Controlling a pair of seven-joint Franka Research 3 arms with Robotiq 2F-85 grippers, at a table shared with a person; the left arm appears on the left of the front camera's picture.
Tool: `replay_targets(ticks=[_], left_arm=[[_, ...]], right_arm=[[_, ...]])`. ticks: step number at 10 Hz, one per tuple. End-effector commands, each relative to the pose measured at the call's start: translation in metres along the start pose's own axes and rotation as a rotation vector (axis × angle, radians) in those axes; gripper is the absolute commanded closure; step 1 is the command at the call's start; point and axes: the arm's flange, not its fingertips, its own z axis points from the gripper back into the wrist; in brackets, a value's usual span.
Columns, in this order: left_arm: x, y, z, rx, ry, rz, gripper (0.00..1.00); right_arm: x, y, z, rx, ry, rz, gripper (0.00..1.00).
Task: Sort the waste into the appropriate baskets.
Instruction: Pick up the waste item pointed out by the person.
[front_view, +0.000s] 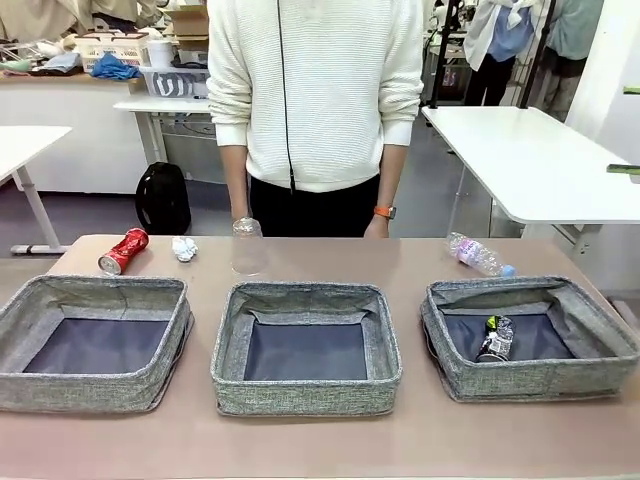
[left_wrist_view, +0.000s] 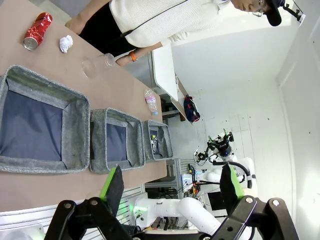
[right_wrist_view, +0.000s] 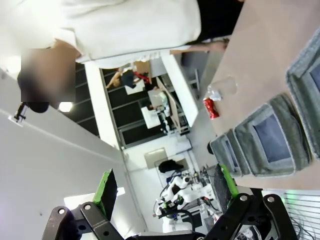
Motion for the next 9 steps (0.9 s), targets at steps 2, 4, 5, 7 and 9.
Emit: replay_targets(ticks=[2, 4, 5, 7, 9], left_arm=[[0.0004, -0.0020, -0.0005, -0.018, -0.004, -0.019, 0.00], [0.0004, -0.0020, -0.0005, -0.018, -0.004, -0.019, 0.00], [0.0004, -0.0020, -0.0005, -0.018, -0.004, -0.019, 0.00], [0.0004, -0.0020, -0.0005, -0.018, -0.004, -0.019, 0.00], [0.0004, -0.0020, -0.0005, -0.018, -0.004, -0.019, 0.00]], right_arm=[[0.0022, 0.0019, -0.0029, 0.025, 0.004, 0.024, 0.00], [0.0022, 0.0019, -0.0029, 0.025, 0.004, 0.024, 0.00], [0.0022, 0.0019, -0.0029, 0.025, 0.004, 0.024, 0.00], [0.0022, 0.0019, -0.0029, 0.025, 0.004, 0.024, 0.00], [0.0022, 0.0019, -0.0029, 0.025, 0.004, 0.024, 0.00]])
